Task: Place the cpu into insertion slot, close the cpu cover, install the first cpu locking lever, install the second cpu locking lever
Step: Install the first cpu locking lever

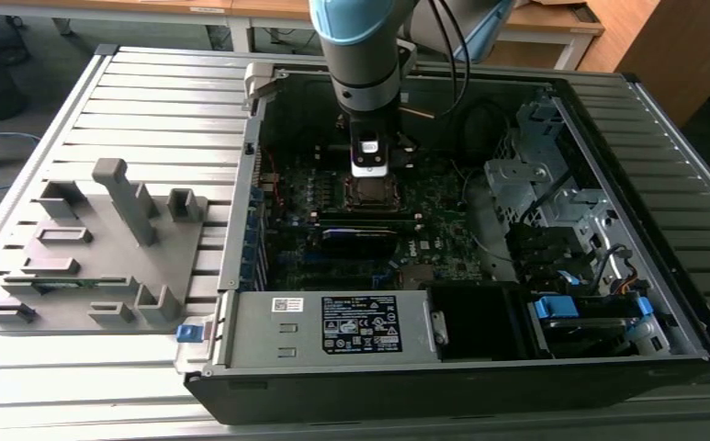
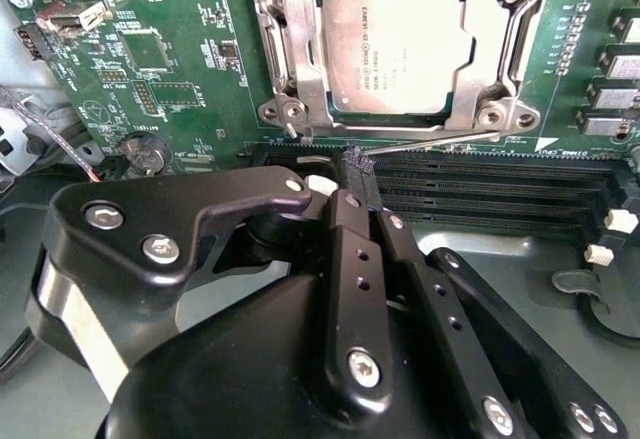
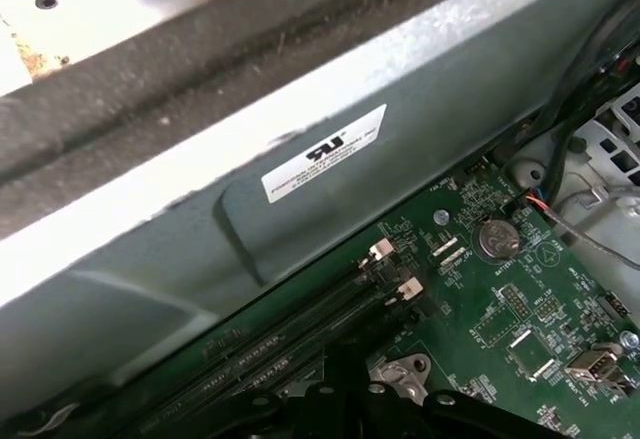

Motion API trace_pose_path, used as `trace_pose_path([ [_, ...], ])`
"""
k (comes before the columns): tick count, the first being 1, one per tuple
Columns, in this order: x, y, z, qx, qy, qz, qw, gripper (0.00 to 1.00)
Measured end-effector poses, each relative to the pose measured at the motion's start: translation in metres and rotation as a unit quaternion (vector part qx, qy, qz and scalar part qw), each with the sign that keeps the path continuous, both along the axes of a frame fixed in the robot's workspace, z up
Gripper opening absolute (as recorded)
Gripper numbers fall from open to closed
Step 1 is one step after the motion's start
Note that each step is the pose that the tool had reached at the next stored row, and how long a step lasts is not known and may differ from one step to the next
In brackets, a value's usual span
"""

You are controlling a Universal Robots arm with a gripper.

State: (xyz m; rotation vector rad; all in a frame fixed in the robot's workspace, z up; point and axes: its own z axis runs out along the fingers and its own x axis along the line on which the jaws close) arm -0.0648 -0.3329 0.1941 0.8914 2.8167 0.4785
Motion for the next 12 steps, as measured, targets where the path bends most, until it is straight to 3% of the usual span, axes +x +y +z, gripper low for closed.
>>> trace_pose_path([
  [3, 0.0000, 0.0000, -0.0003, 0.0009, -0.0011, 0.000, 1.00000, 0.11],
  [7, -0.0002, 0.0000, -0.0023, 0.0008, -0.0065, 0.000, 0.99998, 0.11],
  [12, -0.0002, -0.0005, -0.0025, 0.0008, -0.0069, 0.000, 0.99998, 0.11],
])
